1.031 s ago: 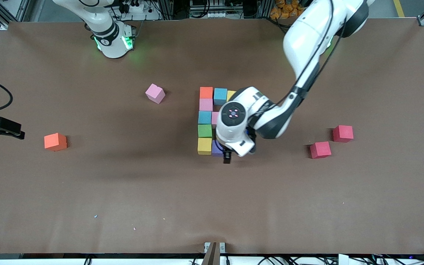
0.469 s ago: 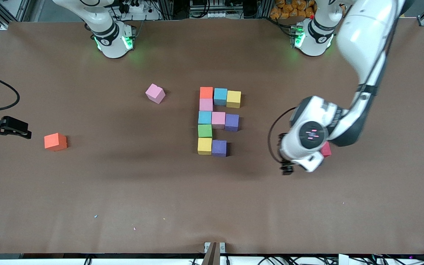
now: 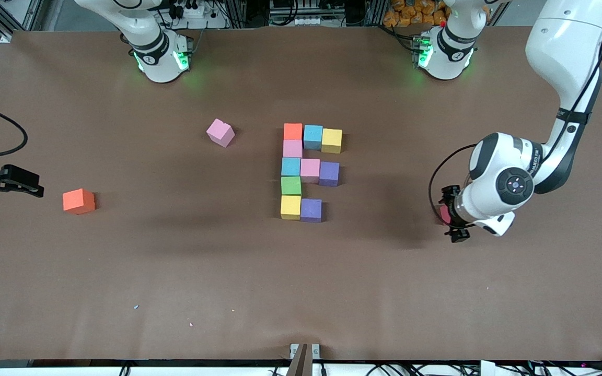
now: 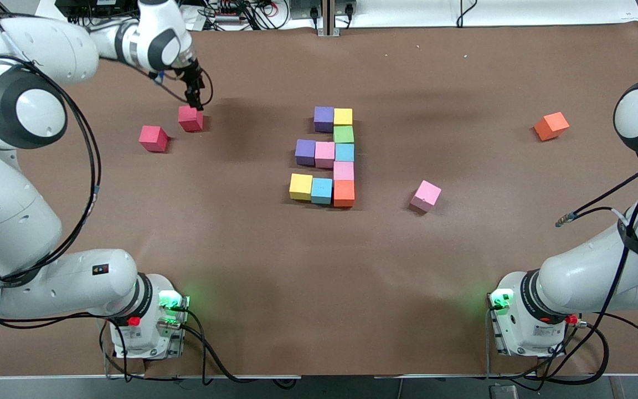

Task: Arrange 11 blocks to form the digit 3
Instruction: 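Move the left gripper to the spare red blocks, then grasp a red block with the left gripper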

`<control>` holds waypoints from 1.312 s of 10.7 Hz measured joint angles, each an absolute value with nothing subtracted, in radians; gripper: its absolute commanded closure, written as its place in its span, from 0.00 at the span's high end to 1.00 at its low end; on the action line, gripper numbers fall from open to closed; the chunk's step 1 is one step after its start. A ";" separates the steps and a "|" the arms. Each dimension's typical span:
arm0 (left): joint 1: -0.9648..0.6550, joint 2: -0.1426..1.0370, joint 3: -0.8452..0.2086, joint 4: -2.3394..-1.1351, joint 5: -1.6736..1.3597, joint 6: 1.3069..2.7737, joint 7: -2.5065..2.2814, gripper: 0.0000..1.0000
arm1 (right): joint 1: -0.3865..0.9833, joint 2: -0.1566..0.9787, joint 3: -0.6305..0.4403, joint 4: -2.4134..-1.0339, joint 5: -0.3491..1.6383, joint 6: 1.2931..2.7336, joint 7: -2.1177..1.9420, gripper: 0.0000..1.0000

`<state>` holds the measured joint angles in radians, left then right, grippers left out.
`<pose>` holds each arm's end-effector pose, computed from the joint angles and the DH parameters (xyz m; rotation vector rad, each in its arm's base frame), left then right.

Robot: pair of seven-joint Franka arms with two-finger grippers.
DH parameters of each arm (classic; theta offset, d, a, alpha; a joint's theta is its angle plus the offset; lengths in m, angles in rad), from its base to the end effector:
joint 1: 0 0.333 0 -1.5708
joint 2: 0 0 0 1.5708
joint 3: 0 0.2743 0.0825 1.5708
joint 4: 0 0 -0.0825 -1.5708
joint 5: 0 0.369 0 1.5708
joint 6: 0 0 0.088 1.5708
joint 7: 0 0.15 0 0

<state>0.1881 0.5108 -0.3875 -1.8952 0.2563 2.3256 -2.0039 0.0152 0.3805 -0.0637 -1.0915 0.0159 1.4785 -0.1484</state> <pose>0.5874 -0.1079 0.1777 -2.0952 -2.3058 0.0267 0.6261 -0.0205 0.5265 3.1287 0.1661 0.0100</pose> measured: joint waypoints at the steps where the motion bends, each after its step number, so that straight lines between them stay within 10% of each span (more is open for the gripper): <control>1: 0.217 0.502 -0.388 -1.959 0.281 2.394 -2.004 1.00 | 0.007 0.379 -0.065 -1.092 0.018 1.480 -0.148 1.00; 14: 0.294 0.503 -0.388 -2.071 0.308 2.517 -1.967 1.00 | -0.028 0.377 -0.072 -1.094 0.086 1.478 -0.148 1.00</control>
